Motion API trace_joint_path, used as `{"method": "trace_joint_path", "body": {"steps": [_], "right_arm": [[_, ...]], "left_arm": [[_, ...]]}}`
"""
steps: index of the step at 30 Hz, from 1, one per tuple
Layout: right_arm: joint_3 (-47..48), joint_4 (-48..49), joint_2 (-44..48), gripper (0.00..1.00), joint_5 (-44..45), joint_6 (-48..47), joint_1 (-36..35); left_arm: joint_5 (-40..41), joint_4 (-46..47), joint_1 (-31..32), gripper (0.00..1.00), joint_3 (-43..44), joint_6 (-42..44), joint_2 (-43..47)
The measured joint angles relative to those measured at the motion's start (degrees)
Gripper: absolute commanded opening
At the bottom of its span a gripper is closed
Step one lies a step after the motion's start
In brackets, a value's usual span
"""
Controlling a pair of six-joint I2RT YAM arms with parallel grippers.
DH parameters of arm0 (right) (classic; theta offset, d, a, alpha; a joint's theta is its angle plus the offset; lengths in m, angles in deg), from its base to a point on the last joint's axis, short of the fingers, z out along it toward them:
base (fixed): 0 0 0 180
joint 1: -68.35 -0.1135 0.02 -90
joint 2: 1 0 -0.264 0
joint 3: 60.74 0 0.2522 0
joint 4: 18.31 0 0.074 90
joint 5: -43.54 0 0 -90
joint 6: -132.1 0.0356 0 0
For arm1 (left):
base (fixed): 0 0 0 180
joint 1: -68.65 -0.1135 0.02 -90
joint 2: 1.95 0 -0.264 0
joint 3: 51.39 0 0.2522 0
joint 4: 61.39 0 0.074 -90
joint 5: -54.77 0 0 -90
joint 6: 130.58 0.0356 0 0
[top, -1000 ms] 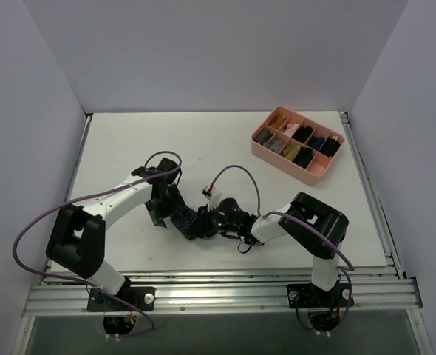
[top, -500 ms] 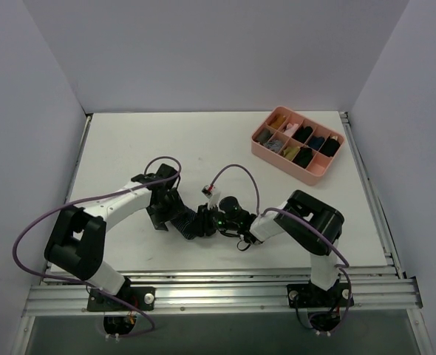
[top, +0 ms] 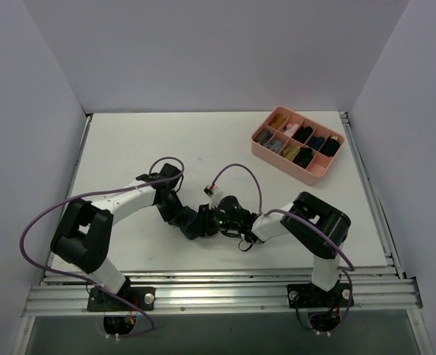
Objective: Roll the underwear
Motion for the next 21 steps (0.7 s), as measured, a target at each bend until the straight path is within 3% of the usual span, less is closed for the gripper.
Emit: {"method": "trace_joint_path", "body": {"steps": [3,12,21], "right_arm": [[0.6,-8.3,4.0,0.4,2.8,-1.6,-0.1],[9.3,-32.6,8.9,0.43,9.6,-9.6,-1.2],[12.8,-44.5,11.8,0.47,20.9,-19.0,-7.6]], "left_arm": [[-0.9,-1.3,0.7,0.04,2.0,-0.1,-1.9],[-0.8,-8.7,2.7,0.02,10.6,0.5,-9.0],[-0.9,-14.3,3.1,0.02,16.5,2.9,-13.7]]}}
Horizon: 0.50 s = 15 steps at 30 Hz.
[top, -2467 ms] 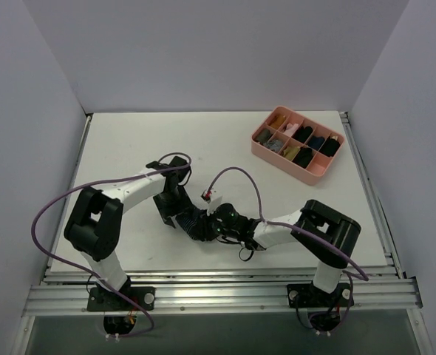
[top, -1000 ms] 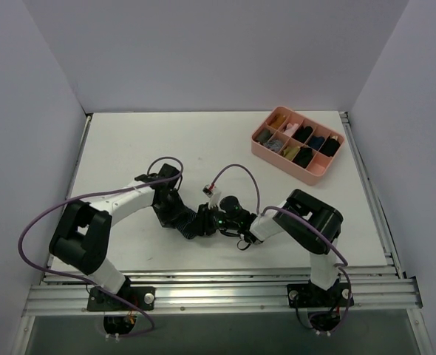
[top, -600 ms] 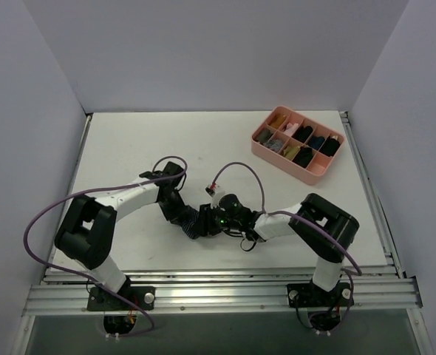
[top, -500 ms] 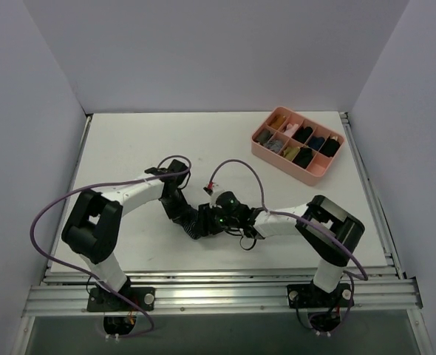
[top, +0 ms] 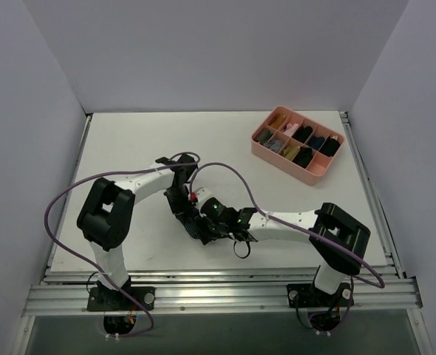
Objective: Roll the underwear
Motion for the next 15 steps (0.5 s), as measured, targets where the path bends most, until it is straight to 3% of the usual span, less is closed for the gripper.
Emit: {"method": "trace_joint_path", "body": {"steps": [7,15], "right_arm": [[5.4,-3.9,-2.9,0.48,6.7,-4.7,-5.9],[9.4,-4.8,-5.2,0.48,10.8,-8.0,-6.6]], "left_arm": [[-0.5,-4.0,0.1,0.02,4.1,1.8,-3.3],[-1.2,-5.9,0.2,0.02,6.0,2.9,-4.8]]}}
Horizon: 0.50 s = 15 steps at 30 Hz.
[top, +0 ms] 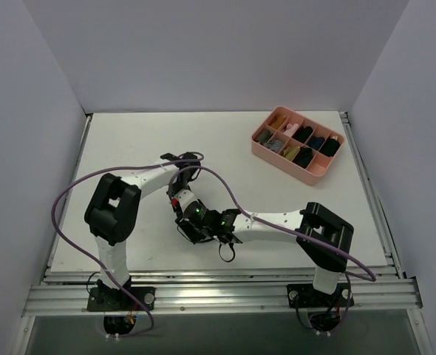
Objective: Roll the underwear
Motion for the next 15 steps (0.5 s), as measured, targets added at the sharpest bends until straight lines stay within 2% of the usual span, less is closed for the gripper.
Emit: {"method": "trace_joint_path", "body": {"steps": [7,10,14,15], "right_arm": [[2.2,-0.1,-3.4,0.47,2.3,-2.3,-1.2],[2.7,0.0,-4.5,0.43,3.7,-3.0,-1.9],[2.7,0.2,-5.0,0.09,5.8,-2.8,-2.6],[2.7,0.2,-5.0,0.06,6.2,-2.3,-2.6]], "left_arm": [[-0.4,-0.9,0.0,0.02,0.8,0.3,-0.7],[-0.5,-1.0,0.0,0.02,0.8,0.3,-0.8],[-0.5,-1.0,0.0,0.06,0.7,0.3,-0.8],[-0.5,-1.0,0.0,0.08,0.5,0.3,-0.6]]}}
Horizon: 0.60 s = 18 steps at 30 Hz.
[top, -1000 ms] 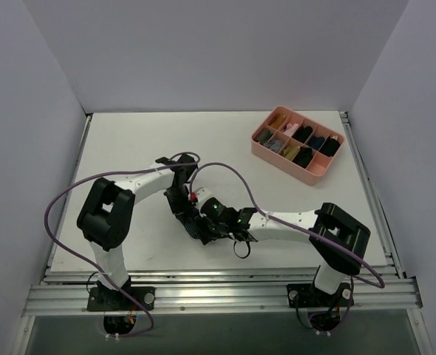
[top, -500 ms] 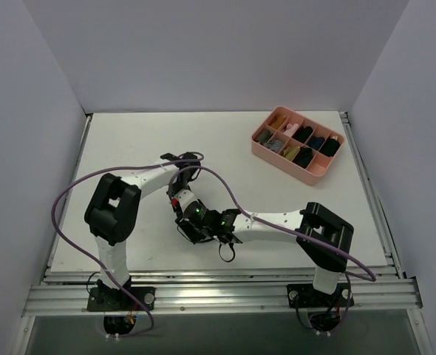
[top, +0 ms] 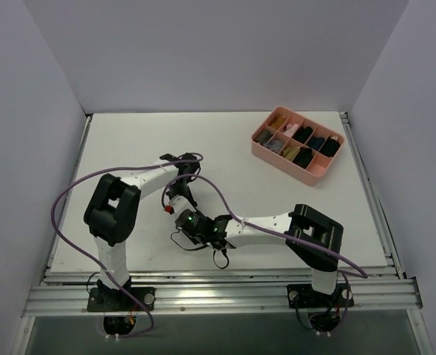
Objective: Roll the underwear
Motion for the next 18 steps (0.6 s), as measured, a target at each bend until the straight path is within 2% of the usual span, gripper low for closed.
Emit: {"method": "trace_joint_path", "body": {"steps": [2,3,6,11,18], "right_arm": [[-1.0,1.4,0.2,0.03,0.2,1.9,0.1],[-2.4,3.1,0.7,0.01,-0.1,3.2,0.3],[-8.7,11.1,3.4,0.0,-4.0,7.8,2.1],[-19.6,28.8,5.7,0.0,-16.5,16.8,6.9],[-28.2,49.0,2.2,0.0,-28.3,27.0,12.3]], "left_arm": [[-0.1,1.2,-0.2,0.16,-1.8,-0.4,1.2],[-0.4,2.4,-0.5,0.27,-3.2,-0.7,2.4],[-2.1,7.6,-2.1,0.42,-9.6,-2.5,7.4],[-3.1,11.9,-4.9,0.53,-17.9,-5.4,14.8],[0.7,8.3,-6.0,0.6,-18.1,-6.5,21.5]]}}
